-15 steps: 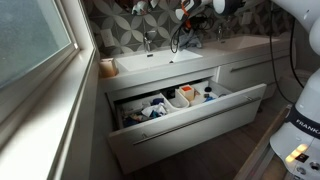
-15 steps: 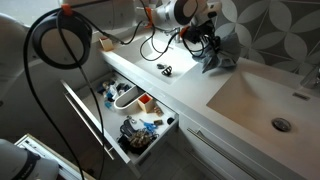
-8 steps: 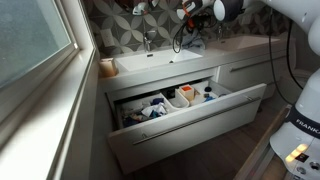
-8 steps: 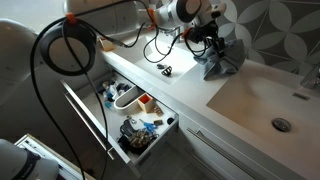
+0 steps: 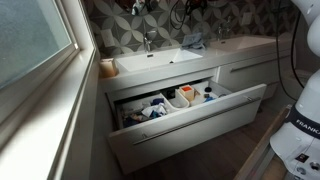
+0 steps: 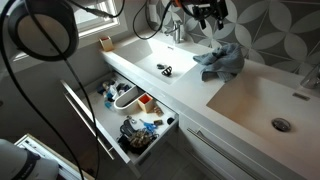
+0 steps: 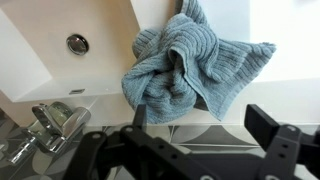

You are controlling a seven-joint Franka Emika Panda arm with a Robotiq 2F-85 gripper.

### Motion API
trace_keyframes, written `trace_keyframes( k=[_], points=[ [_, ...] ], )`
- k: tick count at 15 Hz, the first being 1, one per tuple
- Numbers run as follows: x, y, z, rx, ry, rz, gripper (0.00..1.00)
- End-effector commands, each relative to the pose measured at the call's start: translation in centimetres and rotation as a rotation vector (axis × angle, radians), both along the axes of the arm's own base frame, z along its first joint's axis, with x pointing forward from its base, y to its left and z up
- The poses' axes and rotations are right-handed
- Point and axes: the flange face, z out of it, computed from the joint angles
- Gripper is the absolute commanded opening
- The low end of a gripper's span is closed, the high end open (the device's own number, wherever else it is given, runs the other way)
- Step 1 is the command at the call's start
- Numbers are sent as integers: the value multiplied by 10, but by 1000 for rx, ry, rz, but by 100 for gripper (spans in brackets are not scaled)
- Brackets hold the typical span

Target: Use the towel to wipe the window sill then place it back on the counter

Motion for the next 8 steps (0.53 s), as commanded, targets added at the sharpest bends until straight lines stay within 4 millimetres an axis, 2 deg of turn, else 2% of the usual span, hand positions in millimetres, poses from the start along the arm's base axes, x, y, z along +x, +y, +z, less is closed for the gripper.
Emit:
trace_keyframes(
  k=[1,4,5,8],
  points=[
    [-15,26,26,95,113,136,100],
    [-23,50,37,139,217,250,100],
    [-16,36,31,96,164,178,100],
    [-16,39,32,99,170,185,100]
  ],
)
